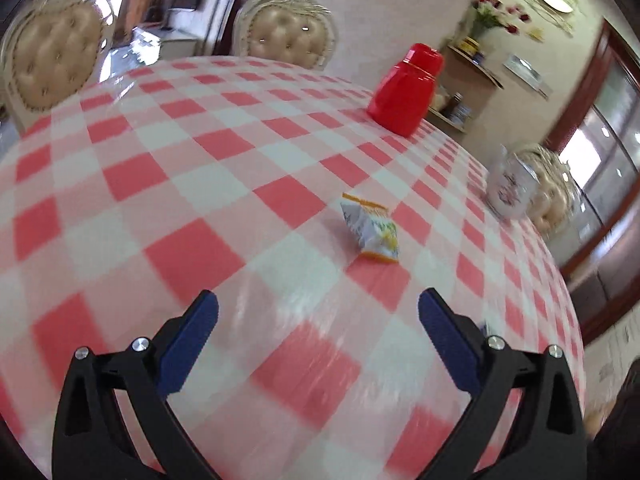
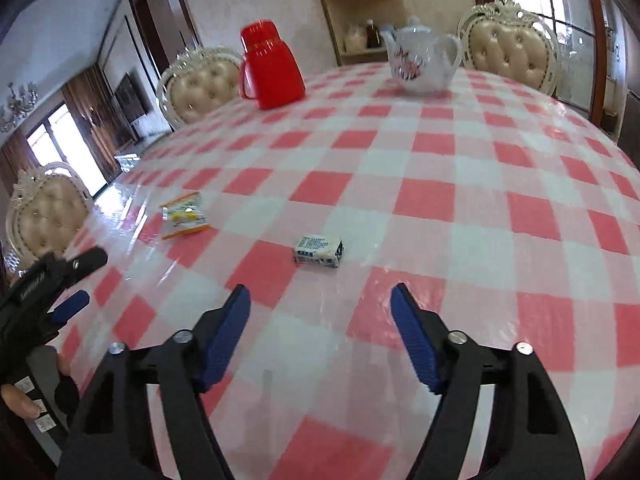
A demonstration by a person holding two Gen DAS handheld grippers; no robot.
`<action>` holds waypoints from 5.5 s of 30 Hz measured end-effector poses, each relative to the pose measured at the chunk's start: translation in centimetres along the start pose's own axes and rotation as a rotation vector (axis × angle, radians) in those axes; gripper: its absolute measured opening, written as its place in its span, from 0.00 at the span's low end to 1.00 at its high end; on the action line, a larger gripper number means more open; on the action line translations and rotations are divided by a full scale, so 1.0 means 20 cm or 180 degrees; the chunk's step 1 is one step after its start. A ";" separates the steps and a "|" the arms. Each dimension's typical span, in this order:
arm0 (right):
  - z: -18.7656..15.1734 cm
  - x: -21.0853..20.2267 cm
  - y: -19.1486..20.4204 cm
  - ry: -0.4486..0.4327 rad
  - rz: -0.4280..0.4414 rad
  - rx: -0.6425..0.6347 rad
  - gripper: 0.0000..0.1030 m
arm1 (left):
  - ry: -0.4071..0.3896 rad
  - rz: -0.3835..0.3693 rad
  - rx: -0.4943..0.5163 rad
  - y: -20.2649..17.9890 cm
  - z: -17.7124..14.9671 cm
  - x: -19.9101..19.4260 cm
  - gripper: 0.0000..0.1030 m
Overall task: Organize snacks
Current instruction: 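Grasp the orange-edged candy packet with the left tool while the right tool grasps the small white box, then lift both held snacks and carry them toward the purple-rimmed container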
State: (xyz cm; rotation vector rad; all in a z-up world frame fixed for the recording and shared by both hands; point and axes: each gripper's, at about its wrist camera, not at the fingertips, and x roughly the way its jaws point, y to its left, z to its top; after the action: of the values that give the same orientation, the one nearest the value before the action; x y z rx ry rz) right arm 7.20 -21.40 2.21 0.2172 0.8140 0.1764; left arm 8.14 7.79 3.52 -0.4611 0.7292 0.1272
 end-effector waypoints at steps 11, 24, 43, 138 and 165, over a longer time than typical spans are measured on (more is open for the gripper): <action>0.08 0.23 0.10 0.0343 -0.0090 -0.0061 0.45 | -0.0441 -0.0093 -0.0164 -0.12 0.18 0.25 0.97; 0.15 0.31 0.16 0.0267 -0.0584 -0.0232 0.43 | -0.0381 -0.0027 -0.0620 0.05 0.20 0.24 0.97; 0.20 0.21 0.10 0.0090 -0.0312 -0.0373 0.35 | -0.0144 -0.0096 -0.0130 -0.06 0.18 0.30 0.98; -0.70 -0.76 0.54 -0.0205 0.1197 -0.0289 0.35 | -0.0446 0.0047 0.1118 0.31 -0.67 -1.05 0.48; -1.27 -0.84 1.70 0.0398 0.1808 -0.2143 0.35 | -0.0429 0.0720 0.0870 1.34 -0.53 -1.58 0.48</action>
State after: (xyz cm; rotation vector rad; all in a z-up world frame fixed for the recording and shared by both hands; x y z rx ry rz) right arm -25.29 10.48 5.75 -0.2091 0.7580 0.9877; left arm -29.03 28.49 8.01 -0.1068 0.6529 0.2644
